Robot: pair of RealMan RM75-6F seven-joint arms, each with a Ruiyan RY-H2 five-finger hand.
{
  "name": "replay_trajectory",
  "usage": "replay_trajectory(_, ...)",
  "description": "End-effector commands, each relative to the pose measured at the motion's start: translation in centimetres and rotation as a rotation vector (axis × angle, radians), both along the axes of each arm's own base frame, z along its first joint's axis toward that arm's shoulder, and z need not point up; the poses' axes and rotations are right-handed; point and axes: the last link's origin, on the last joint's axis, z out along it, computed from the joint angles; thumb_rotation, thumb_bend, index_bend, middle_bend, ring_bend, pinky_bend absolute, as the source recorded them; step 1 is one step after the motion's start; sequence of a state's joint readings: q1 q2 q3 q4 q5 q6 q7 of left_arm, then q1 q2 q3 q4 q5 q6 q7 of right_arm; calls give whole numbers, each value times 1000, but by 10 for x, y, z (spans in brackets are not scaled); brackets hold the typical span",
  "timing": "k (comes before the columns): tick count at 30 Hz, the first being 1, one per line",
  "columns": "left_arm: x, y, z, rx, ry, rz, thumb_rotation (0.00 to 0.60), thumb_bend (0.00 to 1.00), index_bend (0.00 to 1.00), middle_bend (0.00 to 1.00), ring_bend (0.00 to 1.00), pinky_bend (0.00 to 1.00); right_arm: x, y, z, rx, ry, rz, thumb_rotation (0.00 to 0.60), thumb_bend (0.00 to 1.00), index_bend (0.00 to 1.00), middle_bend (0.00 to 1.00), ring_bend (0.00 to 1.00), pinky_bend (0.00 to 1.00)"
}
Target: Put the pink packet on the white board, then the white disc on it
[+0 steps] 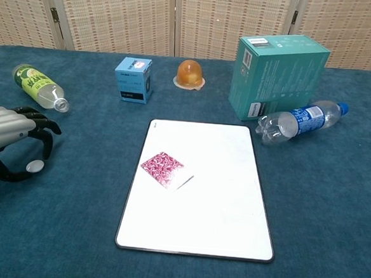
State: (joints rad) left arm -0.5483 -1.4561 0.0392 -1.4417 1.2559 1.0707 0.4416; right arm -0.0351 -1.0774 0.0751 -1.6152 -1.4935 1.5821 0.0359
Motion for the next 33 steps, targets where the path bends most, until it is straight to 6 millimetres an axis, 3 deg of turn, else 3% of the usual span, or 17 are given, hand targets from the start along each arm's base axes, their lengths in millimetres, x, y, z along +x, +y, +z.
replay_trajectory(1, -1, 0, -1, 1, 1, 4, 600, 359, 459, 173, 121, 8, 0, 0, 0, -1, 0, -1, 600, 67, 86, 58, 51, 6)
replay_trajectory(20, 0, 4, -2, 9, -10, -7, 600, 453, 517, 193, 136, 8, -1, 1, 0, -2, 1, -6, 600, 67, 86, 58, 51, 6)
replay_trajectory(27, 22, 5, 2, 10, -37, -97, 600, 456, 518, 201, 143, 8, -1, 0, 1, -4, 3, -5, 600, 67, 86, 58, 51, 6)
replay_trajectory(33, 73, 8, -6, -39, -104, -225, 600, 445, 517, 201, 143, 8, -2, 1, 1, -5, 3, -12, 600, 66, 86, 58, 51, 6)
